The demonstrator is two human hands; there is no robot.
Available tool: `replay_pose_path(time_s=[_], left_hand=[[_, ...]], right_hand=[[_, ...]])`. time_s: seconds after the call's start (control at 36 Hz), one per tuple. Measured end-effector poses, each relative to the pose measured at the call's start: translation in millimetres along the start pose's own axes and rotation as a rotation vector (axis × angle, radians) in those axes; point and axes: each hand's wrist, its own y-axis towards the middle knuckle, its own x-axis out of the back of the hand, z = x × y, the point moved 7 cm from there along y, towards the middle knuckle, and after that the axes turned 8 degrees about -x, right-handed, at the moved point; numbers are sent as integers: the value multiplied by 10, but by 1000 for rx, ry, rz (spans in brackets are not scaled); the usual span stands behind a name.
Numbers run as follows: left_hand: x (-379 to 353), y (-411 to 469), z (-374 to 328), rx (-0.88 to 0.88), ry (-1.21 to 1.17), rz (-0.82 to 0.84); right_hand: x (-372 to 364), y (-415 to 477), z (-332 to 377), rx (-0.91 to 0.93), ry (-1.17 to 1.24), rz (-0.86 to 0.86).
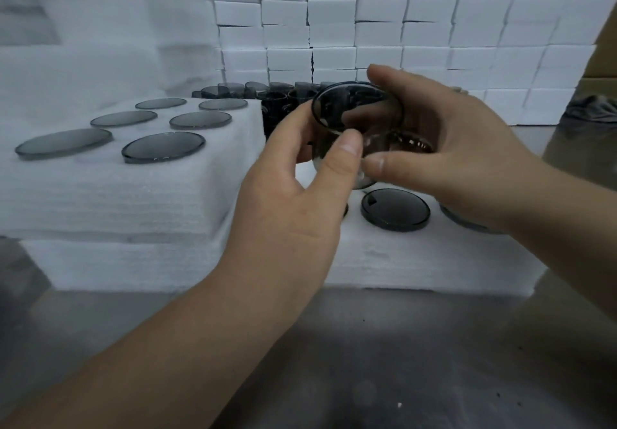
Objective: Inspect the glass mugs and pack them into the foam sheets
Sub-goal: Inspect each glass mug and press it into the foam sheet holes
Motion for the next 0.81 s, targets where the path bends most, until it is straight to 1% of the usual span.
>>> replay_pose_path(time_s=[0.11,0.22,0.39,0.5,0.69,0.81], left_hand=[[24,3,20,-6,20,-29],[62,15,41,-18,-3,-82],[65,14,14,-49,12,-85],[76,26,39,-28,15,-89],[83,18,23,7,19,-124],[117,26,15,41,-26,-181]], right_hand=[[-36,-34,94,138,-169,-31],[3,-61,153,236,-276,-135],[16,-89,134,305,-412,-189],[16,-93,138,320,-438,-193],[24,-95,123,312,-396,-181],[65,-112,141,332,-412,-245]])
